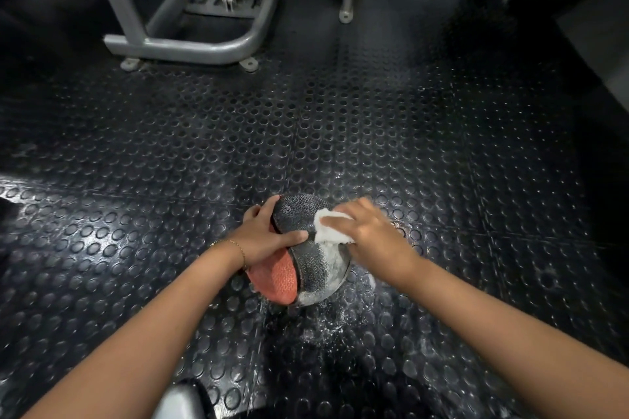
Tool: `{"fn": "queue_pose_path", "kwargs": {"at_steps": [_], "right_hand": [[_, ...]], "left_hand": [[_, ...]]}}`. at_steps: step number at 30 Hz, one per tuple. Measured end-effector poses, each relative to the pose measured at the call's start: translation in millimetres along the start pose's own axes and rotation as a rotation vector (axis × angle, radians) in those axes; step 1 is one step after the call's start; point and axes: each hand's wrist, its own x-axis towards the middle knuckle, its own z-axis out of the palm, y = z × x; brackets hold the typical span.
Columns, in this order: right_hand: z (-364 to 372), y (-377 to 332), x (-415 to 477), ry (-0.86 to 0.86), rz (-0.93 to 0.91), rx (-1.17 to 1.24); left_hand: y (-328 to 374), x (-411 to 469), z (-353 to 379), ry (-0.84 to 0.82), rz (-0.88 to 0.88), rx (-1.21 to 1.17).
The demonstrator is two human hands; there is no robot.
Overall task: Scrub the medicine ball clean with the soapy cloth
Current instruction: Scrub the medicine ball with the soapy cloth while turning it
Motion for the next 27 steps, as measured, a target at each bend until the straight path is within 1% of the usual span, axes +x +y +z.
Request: {"fn": "queue_pose_path", "kwargs": {"at_steps": [3, 8, 9, 12, 13, 17, 18, 21, 23, 24, 27], "right_hand": [[1.3, -7.4, -6.0, -0.042, -0.08, -0.002], [-3.6, 3.2, 0.9, 0.012, 0.055, -0.006], [-3.2, 0.2, -1.4, 0.012, 0.046, -0.022], [-1.4, -7.6, -11.9, -0.018, -0.074, -0.057], [-1.6, -4.6, -11.5, -0.021, -0.085, -0.053], [-2.1, 3.8, 0.1, 0.02, 0.089, -0.01], [-2.3, 0.9, 0.2, 0.019, 0.086, -0.025], [1.0, -11.4, -11.2, 0.002, -0.064, -0.066], [1.1, -10.2, -14.2, 0.006, -0.086, -0.056], [0.4, -7.9, -11.9, 0.009, -0.051, -0.041], [1.0, -0.9, -2.0, 0.014, 0.17, 0.05]], "left_hand": [[-0.6, -0.8, -0.3, -0.006, -0.007, 0.007], [5.6, -0.3, 2.5, 0.01, -0.018, -0.008], [7.2, -0.1, 2.8, 0.016, -0.021, -0.013], [8.2, 0.5, 3.1, 0.027, -0.035, -0.032], [8.2, 0.4, 3.3, 0.031, -0.04, -0.037], [9.5, 1.2, 4.7, 0.048, -0.066, -0.064], [10.2, 2.1, 5.1, 0.049, -0.072, -0.074], [7.4, 1.1, 4.1, 0.054, -0.084, -0.098], [4.8, 0.1, 4.5, 0.049, -0.092, -0.107], [3.7, 0.1, 4.6, 0.051, -0.093, -0.108], [3.5, 2.6, 5.8, 0.049, -0.103, -0.132]]}}
